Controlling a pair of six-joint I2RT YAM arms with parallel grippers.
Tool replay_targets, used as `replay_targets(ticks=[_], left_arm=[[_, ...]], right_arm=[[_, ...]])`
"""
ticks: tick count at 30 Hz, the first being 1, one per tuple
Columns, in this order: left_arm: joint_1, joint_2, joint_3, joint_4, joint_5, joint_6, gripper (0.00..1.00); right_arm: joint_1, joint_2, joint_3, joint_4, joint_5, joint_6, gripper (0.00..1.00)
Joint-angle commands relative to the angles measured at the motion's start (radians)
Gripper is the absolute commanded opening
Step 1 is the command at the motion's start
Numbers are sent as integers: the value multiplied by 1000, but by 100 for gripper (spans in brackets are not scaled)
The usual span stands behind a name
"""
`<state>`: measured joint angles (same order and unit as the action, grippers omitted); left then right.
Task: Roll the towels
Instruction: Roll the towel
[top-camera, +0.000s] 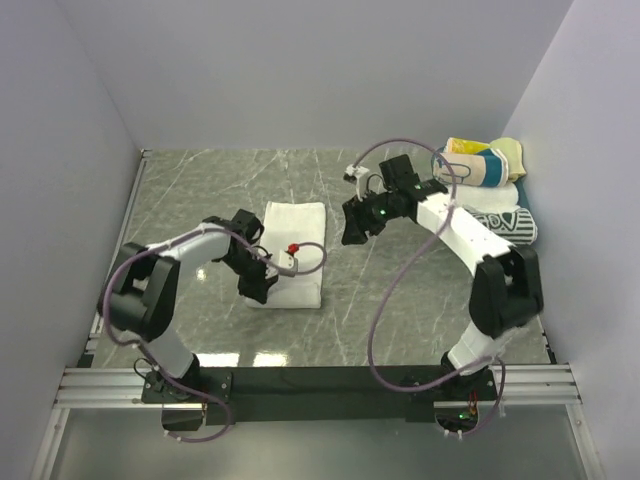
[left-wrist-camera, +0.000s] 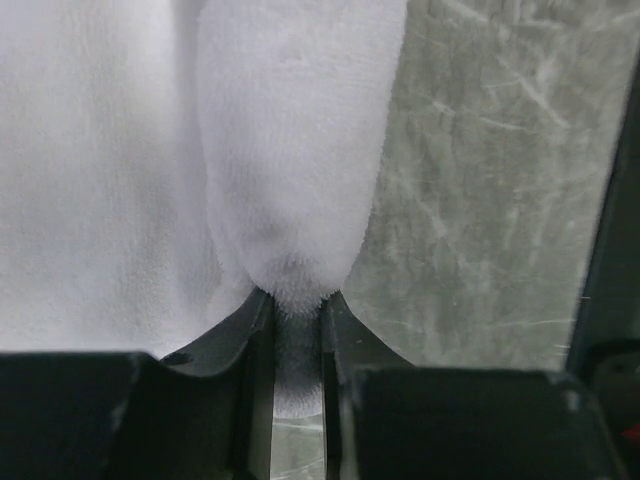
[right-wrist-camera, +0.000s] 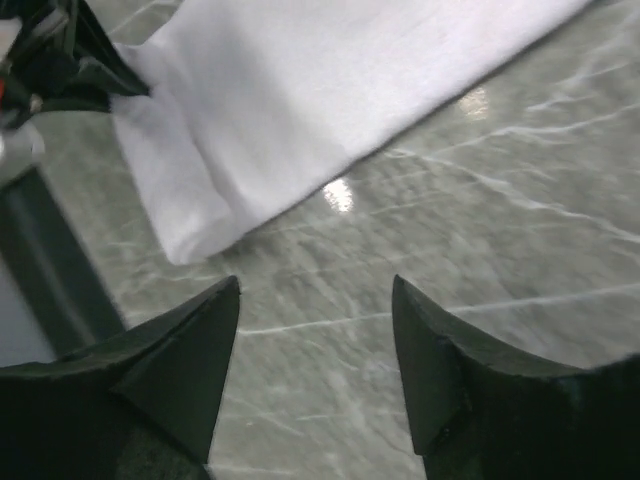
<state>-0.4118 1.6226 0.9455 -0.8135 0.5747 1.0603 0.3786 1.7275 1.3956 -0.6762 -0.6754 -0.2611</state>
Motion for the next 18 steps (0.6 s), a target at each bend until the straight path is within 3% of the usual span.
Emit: replay_targets(ticks=[1, 9, 12, 15, 18], left_arm=[[48, 176, 39, -202, -4, 4, 4], [74, 410, 341, -332, 27, -32, 5], [74, 474, 430, -381, 27, -46, 6], [74, 528, 489, -412, 19, -65, 6], [77, 577, 513, -421, 17, -88, 8]], right_arm=[[0, -127, -131, 127, 128, -50, 66], [43, -432, -371, 233, 192, -110, 51], [147, -445, -385, 225, 232, -168, 49], [273, -411, -376, 231, 298, -213, 57], [396, -269, -319, 233, 365, -237, 67]])
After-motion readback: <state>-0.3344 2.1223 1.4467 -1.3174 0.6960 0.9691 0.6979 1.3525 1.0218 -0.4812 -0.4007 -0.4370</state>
